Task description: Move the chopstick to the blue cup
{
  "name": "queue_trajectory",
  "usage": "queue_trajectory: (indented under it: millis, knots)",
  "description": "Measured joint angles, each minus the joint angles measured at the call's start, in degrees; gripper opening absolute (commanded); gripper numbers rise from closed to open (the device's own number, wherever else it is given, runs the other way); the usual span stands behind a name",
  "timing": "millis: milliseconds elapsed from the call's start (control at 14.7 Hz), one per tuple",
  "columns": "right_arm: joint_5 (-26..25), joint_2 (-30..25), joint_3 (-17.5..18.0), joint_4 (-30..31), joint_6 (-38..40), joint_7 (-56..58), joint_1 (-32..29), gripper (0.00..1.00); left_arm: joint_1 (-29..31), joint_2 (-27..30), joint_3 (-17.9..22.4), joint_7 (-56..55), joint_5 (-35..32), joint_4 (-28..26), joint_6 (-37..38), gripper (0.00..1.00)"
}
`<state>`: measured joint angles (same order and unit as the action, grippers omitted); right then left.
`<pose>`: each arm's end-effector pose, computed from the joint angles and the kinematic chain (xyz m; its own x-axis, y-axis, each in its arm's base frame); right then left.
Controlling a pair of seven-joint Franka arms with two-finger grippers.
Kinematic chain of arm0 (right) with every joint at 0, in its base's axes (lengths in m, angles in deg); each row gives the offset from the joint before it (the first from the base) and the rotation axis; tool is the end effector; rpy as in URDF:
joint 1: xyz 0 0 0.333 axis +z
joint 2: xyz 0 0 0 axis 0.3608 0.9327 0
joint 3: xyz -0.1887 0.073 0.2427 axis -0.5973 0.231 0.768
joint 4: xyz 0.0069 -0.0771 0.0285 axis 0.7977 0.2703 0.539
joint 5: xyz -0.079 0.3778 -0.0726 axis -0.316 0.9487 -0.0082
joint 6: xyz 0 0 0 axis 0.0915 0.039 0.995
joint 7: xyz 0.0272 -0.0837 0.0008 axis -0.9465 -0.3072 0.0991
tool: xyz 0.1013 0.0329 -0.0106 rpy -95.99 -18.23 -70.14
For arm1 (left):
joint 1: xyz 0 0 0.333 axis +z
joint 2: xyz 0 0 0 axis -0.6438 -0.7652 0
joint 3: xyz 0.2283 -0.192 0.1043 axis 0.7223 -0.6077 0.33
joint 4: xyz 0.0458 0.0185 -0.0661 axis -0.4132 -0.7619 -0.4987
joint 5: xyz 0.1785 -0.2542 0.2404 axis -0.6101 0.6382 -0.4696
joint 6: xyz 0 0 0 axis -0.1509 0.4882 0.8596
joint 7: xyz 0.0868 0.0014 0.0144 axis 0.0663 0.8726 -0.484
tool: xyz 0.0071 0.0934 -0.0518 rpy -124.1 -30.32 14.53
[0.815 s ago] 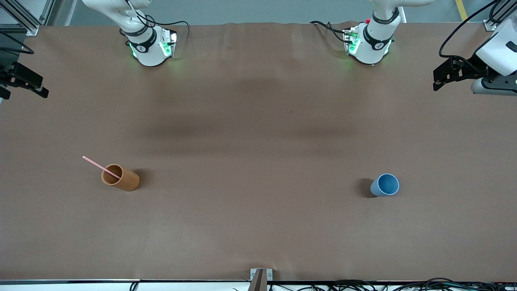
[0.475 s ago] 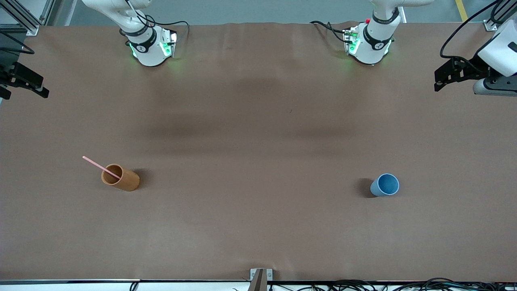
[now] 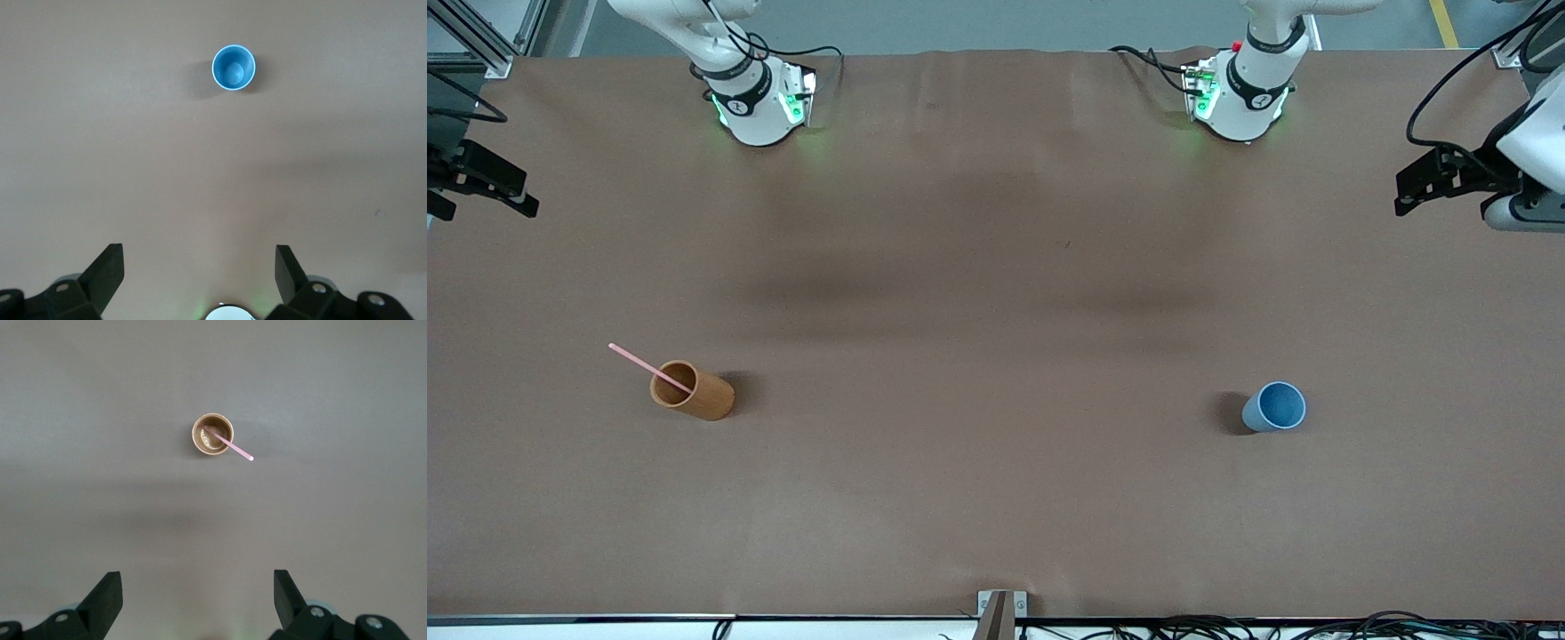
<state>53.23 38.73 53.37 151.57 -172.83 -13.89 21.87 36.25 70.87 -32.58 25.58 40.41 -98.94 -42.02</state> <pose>0.5356 -0.0275 0.6632 0.9998 0.0153 -0.0143 0.0149 -0.9995 -0.0290 0.5414 -0.0387 0.6292 0.9925 -0.0948 -0.0774 -0.0976 -0.9947 -0.0334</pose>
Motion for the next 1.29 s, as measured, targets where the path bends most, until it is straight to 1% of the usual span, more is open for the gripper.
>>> queue_trajectory:
  millis: [136,204,407,543,679,747,883,1019,1086,1154,1290]
  knots:
    - [0.08,0.13,-0.87,2.52,-2.35,0.4,-0.09,1.0,0.0,-2.54,0.01,-0.02,0.0,-0.06,-2.29,1.0]
    - [0.99,0.25,-2.09,4.57,-4.16,1.14,-0.17,1.0,0.0,-4.12,0.01,-0.02,0.0,-0.09,-3.58,1.0]
    - [7.44,0.75,-8.36,12.53,-10.67,6.02,-0.66,1.0,0.03,-10.16,0.07,-0.04,-0.01,-0.26,-7.99,1.0]
    - [9.92,0.98,-11.31,17.64,-15.9,10.21,-1.26,1.0,0.43,-14.5,0.11,-0.1,-0.05,-0.65,-12.94,1.0]
    - [15.43,1.39,-13.74,22.61,-20.89,14.01,-1.39,1.0,1.4,-18.28,0.13,-0.1,-0.06,-1.97,-19.32,1.0]
    - [17.87,1.9,-14.5,24.36,-22.7,15.42,-1.41,0.99,1.72,-20.03,0.13,-0.1,-0.06,-2.87,-22.53,1.0]
    - [20.41,3.57,-14.94,25.95,-26.52,17.15,-1.42,0.98,1.88,-23.46,0.12,-0.1,-0.06,-4.56,-28.49,1.0]
    - [22.96,5.34,-14.89,26.7,-30.43,18.71,-1.36,0.96,1.86,-26.53,0.11,-0.1,-0.06,-5.43,-32.7,1.0]
    - [24.46,6.07,-14.86,27.21,-32.38,19.63,-1.32,0.95,1.86,-27.78,0.1,-0.1,-0.06,-5.53,-34.37,0.97]
    - [25.94,6.83,-14.81,27.7,-34.24,20.86,-1.29,0.93,1.85,-28.88,0.09,-0.1,-0.06,-5.57,-36.13,0.94]
    - [29.58,8.4,-14.78,28.75,-36.99,23.54,-1.27,0.9,1.85,-30.84,0.08,-0.1,-0.06,-5.64,-39.36,0.8]
